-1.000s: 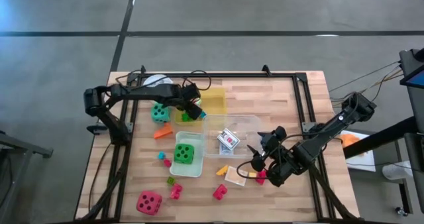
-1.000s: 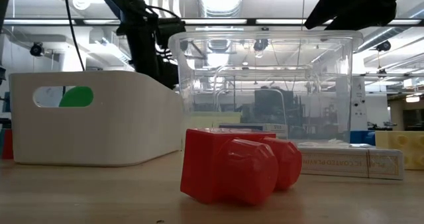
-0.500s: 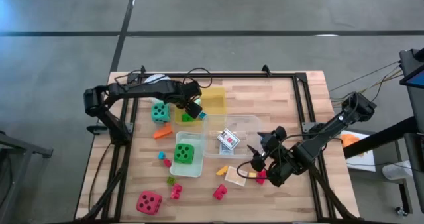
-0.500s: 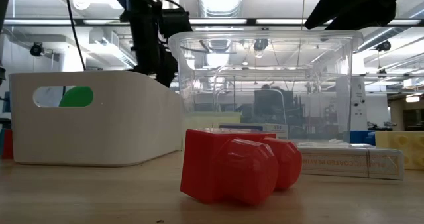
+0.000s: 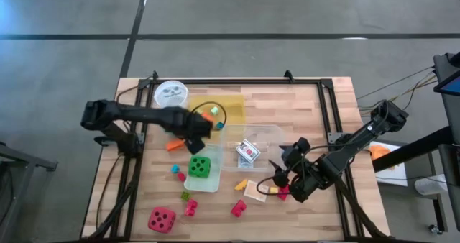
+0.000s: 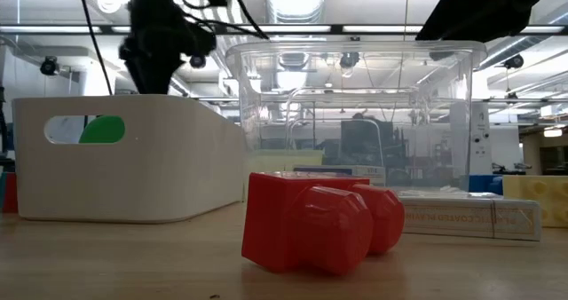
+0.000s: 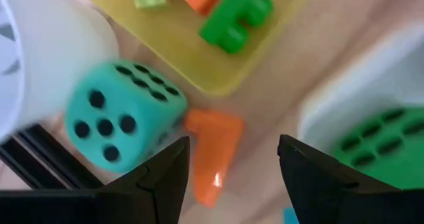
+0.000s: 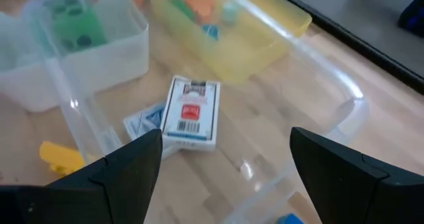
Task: Pick & Place Toys
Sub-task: Put the orange game piece into the yellow bin
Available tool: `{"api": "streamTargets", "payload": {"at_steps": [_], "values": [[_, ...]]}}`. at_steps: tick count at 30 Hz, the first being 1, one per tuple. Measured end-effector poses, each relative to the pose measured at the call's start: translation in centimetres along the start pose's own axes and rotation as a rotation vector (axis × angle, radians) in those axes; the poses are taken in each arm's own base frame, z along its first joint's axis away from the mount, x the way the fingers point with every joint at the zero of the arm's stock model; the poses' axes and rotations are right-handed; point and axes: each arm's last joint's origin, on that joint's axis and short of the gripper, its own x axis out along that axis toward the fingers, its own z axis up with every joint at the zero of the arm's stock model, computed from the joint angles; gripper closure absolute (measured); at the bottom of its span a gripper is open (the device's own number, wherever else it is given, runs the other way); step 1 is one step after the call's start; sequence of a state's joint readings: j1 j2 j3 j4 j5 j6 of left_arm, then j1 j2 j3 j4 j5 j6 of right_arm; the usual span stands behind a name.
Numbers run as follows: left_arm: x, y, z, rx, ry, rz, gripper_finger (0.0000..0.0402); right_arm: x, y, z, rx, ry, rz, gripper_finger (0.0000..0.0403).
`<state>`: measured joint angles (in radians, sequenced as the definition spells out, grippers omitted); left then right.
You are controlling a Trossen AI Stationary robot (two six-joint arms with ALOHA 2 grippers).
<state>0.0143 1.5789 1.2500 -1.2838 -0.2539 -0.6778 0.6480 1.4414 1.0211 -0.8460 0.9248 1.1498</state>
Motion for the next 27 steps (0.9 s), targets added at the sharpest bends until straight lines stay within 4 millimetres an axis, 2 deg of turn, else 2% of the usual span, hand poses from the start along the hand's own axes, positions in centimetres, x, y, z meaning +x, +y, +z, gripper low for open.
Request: {"api": "streamTargets", "payload": {"at_steps": [4,8,15,21,27], "values": [[-0.3,-0.8,-2.1,-0.007,-0.016,-0.006,0.018,0.1,-0.1,-0.4,-0.012,0.02,0.001,0.0078],[0.4,-1.0,-3.7,-0.015,-0.005,0.015,0.018,0.2,-0.2,-0.5,-0.016,0.02,-0.001,0.0078],[3.8,-0.4,-5.9,-0.112,0.109,0.091,0.018,0.2,0.0,-0.5,-0.028,0.016,0.008,0.0078],[6.1,0.3,-7.4,-0.13,0.169,0.161,0.018,0.2,0.0,-0.4,-0.033,0.014,0.012,0.0078],[7.7,0.3,-7.5,-0.096,0.181,0.101,0.018,0.2,0.0,-0.4,-0.032,0.014,0.012,0.0078]]}}
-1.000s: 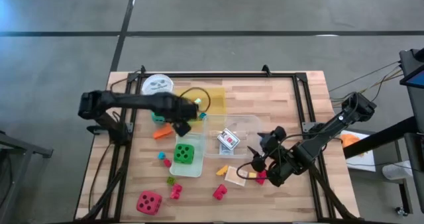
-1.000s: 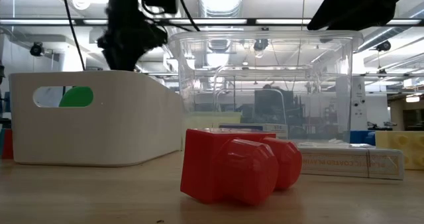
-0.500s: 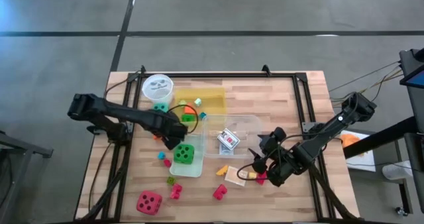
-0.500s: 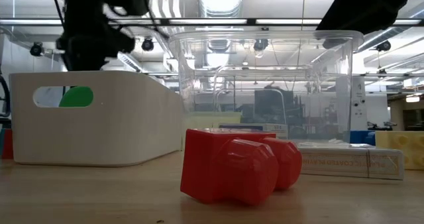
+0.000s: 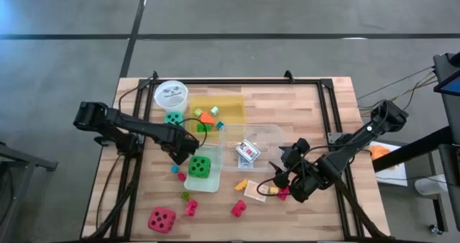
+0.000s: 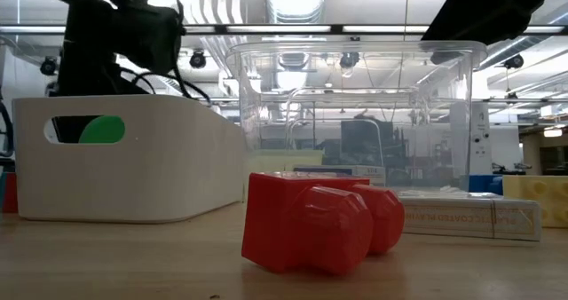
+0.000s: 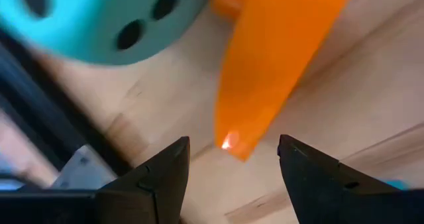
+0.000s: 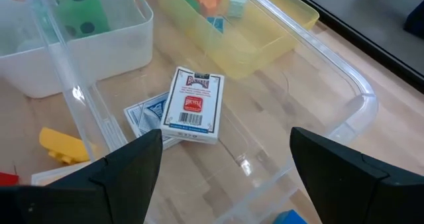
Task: Pick & Place Toys
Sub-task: Put the orange game piece into the yellow bin
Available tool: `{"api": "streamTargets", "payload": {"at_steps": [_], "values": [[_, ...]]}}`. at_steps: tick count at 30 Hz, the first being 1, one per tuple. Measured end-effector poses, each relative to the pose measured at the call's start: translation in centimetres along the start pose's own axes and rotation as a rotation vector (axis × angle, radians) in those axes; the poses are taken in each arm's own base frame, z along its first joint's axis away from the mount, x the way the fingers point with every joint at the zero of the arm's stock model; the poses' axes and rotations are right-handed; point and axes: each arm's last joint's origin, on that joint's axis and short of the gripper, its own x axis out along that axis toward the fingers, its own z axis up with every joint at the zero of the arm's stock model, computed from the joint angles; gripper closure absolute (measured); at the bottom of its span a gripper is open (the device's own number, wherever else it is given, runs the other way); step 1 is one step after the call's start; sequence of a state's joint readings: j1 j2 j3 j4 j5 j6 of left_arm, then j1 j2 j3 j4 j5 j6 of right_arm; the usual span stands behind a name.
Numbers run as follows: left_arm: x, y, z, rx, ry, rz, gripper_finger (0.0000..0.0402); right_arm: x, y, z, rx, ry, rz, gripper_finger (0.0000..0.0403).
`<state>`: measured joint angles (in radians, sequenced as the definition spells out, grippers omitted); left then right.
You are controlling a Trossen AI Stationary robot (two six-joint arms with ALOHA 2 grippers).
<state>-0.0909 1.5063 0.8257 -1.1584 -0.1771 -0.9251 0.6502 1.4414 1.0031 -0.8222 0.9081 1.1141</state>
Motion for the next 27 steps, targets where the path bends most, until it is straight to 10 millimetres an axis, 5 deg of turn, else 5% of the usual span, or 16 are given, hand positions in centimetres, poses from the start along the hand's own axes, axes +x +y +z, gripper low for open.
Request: {"api": "streamTargets", "payload": {"at_steps": [27], "values": [[3.2,0.1,0.7,0.116,-0.043,-0.108,0.0181,0.0,0.2,0.1,-0.019,-0.008,0.015,0.0078]]}}
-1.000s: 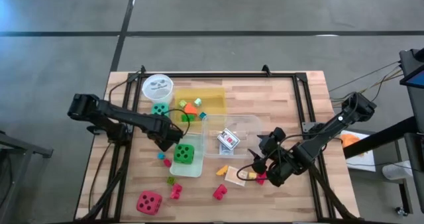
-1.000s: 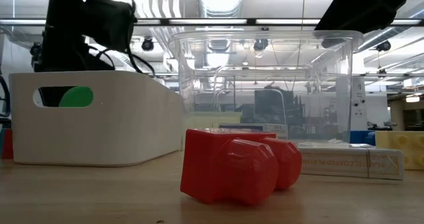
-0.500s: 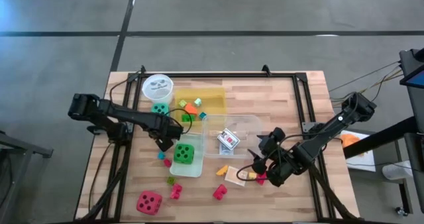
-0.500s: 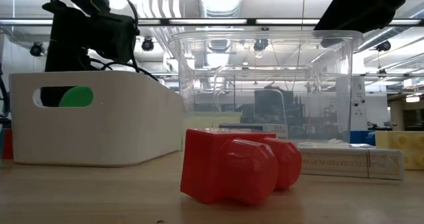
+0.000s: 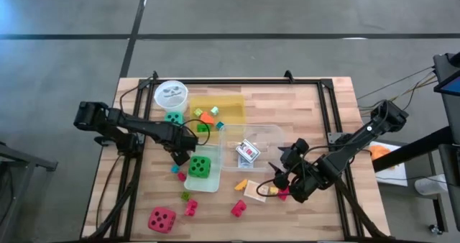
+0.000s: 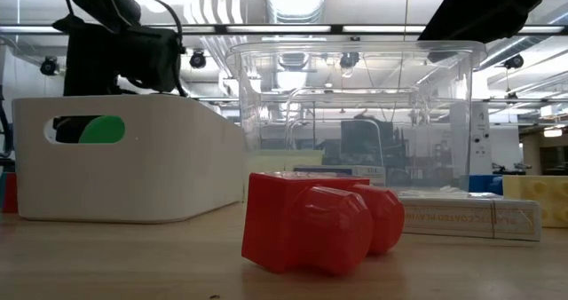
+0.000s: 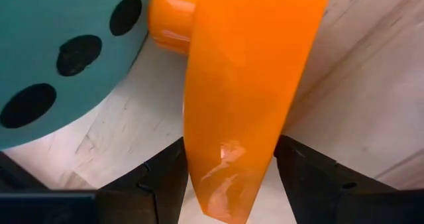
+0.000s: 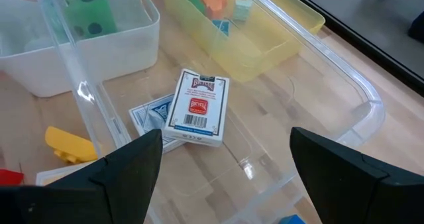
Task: Pick & Place Toys
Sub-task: Put the orange game piece into the yellow bin
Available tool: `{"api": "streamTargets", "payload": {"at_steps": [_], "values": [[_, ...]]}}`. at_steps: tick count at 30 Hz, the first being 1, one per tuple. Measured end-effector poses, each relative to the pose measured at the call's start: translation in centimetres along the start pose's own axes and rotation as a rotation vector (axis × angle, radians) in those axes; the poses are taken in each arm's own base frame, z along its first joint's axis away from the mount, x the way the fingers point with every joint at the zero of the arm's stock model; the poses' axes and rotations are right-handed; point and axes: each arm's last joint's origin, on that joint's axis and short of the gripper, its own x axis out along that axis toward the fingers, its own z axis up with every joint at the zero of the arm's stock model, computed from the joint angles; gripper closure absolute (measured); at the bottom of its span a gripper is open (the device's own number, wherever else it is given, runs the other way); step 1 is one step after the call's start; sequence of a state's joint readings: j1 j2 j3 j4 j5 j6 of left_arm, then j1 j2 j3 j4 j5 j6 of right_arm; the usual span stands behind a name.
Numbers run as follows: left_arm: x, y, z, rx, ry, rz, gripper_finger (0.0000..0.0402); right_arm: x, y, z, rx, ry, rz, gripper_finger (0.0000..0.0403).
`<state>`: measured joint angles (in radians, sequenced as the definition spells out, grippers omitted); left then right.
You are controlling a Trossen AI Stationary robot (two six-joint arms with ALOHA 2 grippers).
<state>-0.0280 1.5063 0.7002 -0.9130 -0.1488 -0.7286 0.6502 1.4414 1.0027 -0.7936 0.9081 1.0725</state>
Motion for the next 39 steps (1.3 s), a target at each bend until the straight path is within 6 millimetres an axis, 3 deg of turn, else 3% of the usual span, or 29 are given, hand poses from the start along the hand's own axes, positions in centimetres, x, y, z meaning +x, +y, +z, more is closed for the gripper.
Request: {"api": "streamTargets", "payload": {"at_steps": [4,9,22,39], "values": [[0.0,-0.1,0.1,-0.002,0.001,-0.015,0.0209,0.0,0.0,0.0,0.0,0.0,0.0,0.0078],[-0.1,-0.2,0.2,-0.01,-0.006,-0.031,0.0284,0.0,0.0,0.0,0.002,-0.001,0.001,0.0078],[-0.7,-0.7,0.6,-0.059,0.004,-0.087,0.0284,0.0,0.1,0.0,0.002,0.014,0.017,0.0078],[-4.5,-1.5,0.0,-0.034,0.026,0.025,0.0284,0.0,0.2,0.1,-0.011,0.012,0.024,0.0078]]}}
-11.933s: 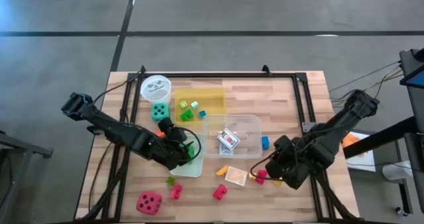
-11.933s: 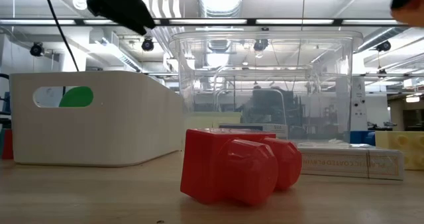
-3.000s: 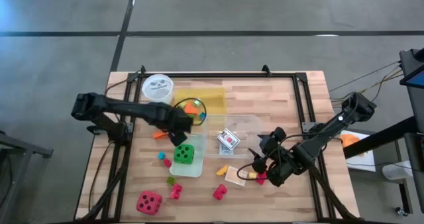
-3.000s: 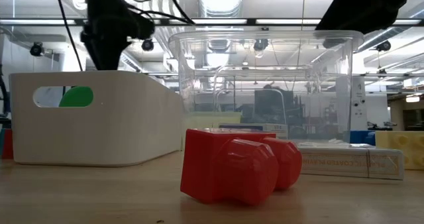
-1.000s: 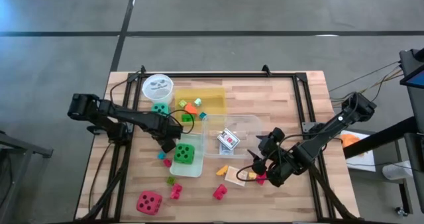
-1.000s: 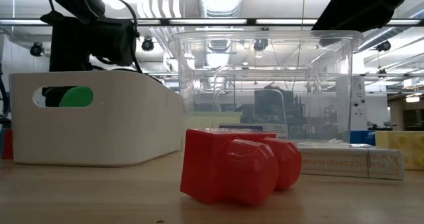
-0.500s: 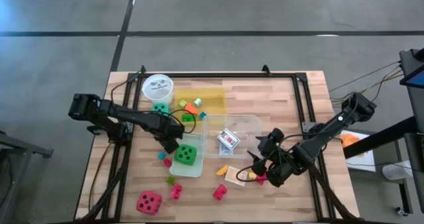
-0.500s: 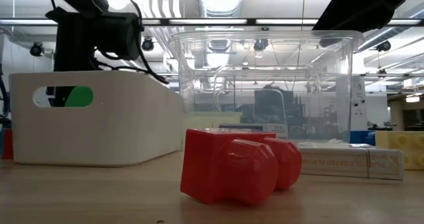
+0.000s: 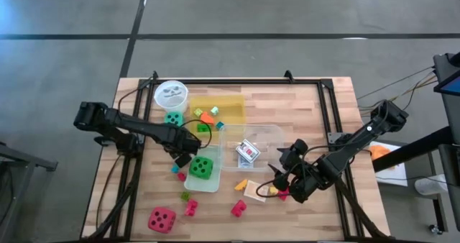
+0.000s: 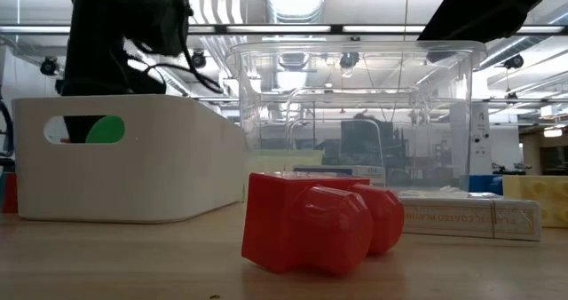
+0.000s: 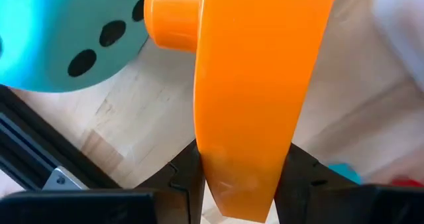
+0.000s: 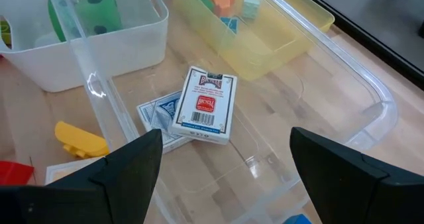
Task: Pick & Place Toys
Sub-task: Put the orange game piece into the yellow bin
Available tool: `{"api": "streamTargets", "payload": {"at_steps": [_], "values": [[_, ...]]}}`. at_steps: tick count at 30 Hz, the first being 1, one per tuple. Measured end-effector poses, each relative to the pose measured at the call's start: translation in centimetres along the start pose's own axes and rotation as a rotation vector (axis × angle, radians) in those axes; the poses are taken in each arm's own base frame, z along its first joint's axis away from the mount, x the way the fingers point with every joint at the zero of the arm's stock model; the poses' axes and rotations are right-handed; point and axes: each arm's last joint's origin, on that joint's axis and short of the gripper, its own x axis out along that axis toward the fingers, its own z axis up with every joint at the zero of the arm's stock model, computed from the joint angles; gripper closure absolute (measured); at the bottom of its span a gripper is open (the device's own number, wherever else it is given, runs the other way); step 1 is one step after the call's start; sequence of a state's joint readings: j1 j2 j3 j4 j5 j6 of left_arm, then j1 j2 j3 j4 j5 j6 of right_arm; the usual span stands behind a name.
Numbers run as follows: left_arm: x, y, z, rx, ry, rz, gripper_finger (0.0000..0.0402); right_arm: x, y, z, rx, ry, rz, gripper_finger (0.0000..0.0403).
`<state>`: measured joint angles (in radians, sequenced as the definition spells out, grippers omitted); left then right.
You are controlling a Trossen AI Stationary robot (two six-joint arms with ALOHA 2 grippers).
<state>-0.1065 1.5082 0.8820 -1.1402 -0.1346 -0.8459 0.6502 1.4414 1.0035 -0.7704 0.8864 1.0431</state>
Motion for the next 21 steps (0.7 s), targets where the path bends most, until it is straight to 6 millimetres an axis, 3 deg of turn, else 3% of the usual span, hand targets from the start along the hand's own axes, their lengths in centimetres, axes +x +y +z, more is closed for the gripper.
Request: {"api": "streamTargets", "payload": {"at_steps": [16,21], "values": [[-8.7,-1.0,-1.9,0.122,-0.036,0.058,0.0284,0.0,0.0,0.0,0.003,-0.001,0.001,0.0078],[-11.4,-0.6,-1.6,0.107,-0.158,0.012,0.0284,0.0,0.0,0.0,0.007,-0.002,0.003,0.0078]]}}
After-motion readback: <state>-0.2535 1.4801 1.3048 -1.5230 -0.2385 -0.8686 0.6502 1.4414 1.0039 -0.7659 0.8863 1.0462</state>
